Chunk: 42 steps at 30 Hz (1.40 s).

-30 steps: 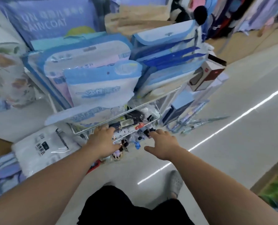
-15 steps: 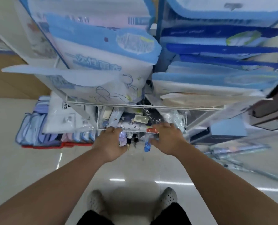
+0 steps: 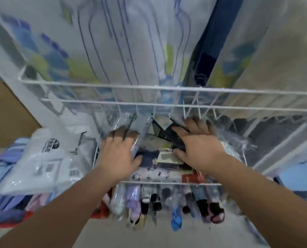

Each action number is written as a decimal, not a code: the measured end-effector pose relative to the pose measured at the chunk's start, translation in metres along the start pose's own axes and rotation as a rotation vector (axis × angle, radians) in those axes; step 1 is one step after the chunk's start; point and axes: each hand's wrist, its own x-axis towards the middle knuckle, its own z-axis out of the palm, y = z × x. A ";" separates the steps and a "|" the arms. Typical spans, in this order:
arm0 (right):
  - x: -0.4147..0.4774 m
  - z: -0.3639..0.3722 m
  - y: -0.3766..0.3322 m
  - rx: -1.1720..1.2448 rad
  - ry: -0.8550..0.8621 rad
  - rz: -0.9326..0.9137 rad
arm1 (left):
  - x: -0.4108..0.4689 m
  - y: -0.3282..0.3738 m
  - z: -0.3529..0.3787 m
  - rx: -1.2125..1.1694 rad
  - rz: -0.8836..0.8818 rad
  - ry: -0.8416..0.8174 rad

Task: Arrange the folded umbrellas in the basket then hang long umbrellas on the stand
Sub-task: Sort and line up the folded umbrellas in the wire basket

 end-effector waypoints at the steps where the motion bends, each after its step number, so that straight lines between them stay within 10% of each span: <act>1: 0.003 0.006 0.000 -0.036 0.042 -0.004 | 0.005 -0.002 0.008 0.015 0.002 0.029; 20: 0.042 -0.002 -0.009 -0.041 -0.093 0.232 | 0.018 0.026 0.053 -0.109 0.116 0.413; 27: 0.037 0.003 -0.005 0.032 0.019 0.185 | 0.006 0.050 0.066 -0.396 0.603 0.316; 42: -0.037 -0.015 0.084 0.340 0.259 0.390 | 0.022 0.073 0.053 -0.364 0.582 0.170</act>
